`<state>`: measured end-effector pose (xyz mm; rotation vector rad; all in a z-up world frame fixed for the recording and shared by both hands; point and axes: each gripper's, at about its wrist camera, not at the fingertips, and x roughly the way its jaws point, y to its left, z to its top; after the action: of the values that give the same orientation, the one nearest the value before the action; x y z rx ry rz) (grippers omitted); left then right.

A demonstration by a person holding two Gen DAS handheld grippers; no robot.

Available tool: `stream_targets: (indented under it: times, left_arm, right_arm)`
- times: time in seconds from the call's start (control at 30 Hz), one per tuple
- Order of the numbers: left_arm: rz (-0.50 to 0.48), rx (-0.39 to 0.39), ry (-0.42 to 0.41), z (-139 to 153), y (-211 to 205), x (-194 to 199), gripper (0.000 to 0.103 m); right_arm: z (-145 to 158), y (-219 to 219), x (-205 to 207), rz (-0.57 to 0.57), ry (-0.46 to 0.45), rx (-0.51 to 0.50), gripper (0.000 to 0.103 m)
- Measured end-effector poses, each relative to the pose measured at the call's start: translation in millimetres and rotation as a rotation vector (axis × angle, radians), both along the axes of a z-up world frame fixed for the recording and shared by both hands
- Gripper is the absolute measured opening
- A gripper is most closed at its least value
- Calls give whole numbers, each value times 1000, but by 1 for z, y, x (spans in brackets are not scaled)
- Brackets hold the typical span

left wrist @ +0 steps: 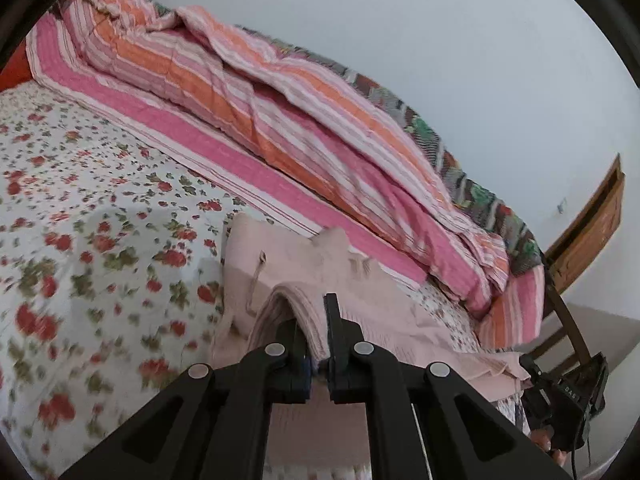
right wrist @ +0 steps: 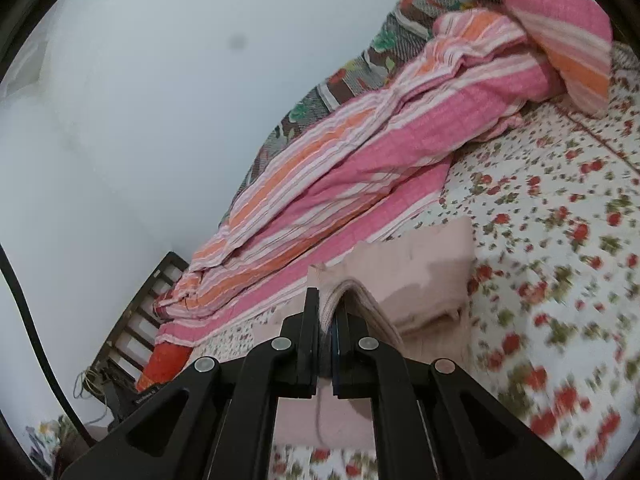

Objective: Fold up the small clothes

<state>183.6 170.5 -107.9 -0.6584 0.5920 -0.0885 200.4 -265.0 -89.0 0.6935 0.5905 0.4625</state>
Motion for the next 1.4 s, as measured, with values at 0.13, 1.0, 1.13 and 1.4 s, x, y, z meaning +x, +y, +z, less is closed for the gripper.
stream_targets:
  times: [0.13,1.0,1.13,1.4]
  left_arm:
    - [14,-25,33,-13,5,37,6]
    - [-39,61,87,-32,-7,131,37]
    - [-40,134,93,-26,-12,109,37]
    - [-45,206,74,-21,-15,42,62]
  right_arm:
    - [-11,6,37,4,26,-18,4]
    - [-54,40,131,18,34,-239,46]
    - [-47,39,108,49,35,-320,46]
    - [-43,19,43,81,100,-416,56]
